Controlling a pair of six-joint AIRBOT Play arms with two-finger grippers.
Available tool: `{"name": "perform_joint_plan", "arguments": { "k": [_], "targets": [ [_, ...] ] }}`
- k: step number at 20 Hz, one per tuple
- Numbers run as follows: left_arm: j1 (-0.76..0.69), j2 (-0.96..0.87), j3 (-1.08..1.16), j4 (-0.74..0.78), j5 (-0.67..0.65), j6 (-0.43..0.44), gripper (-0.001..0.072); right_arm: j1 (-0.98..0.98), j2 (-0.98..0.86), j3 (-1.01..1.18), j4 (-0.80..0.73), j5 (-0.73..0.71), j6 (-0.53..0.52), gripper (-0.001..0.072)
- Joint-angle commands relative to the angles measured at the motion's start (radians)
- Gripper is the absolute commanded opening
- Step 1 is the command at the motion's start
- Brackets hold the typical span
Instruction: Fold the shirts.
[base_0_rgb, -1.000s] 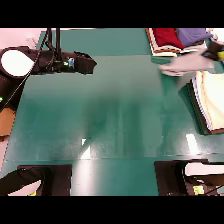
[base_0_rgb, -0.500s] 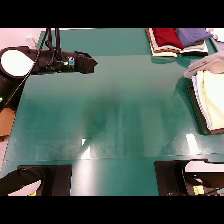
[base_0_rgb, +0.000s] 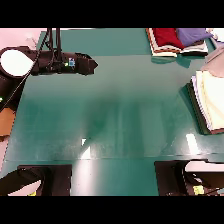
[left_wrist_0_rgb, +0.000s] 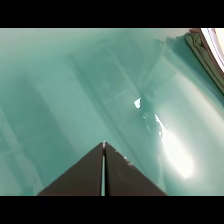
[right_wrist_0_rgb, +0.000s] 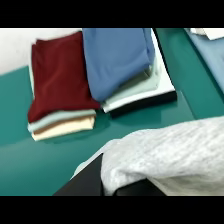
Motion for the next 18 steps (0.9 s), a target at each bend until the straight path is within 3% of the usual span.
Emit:
{"name": "perform_joint_plan", "arguments": {
  "k": [1,10,12,14,15,18],
  "targets": [
    [0.0,0.0,0.0,-0.002,-0.016,0.003,0.0019,-0.042,0.024,-0.029,-0.084,0.138,-0.011,0.0013],
    [0.0,0.0,0.0,-0.002,-0.048,0.008,0.0019,-0.227,0.369,-0.621,-0.301,0.14,-0.047,0.0041],
    [0.0,0.0,0.0,-0.002,-0.049,0.01,0.0019,-0.265,0.427,-0.737,-0.348,0.14,-0.048,0.035],
    [0.0,0.0,0.0,-0.002,-0.049,0.011,0.0019,-0.299,0.473,-0.817,-0.392,0.141,-0.047,0.0535],
    [0.0,0.0,0.0,-0.002,-0.048,0.011,0.0019,-0.319,0.496,-0.837,-0.396,0.14,-0.047,0.0592],
    [0.0,0.0,0.0,-0.002,-0.045,0.01,0.0019,-0.339,0.547,-0.794,-0.336,0.094,-0.046,0.0596]
  ]
}}
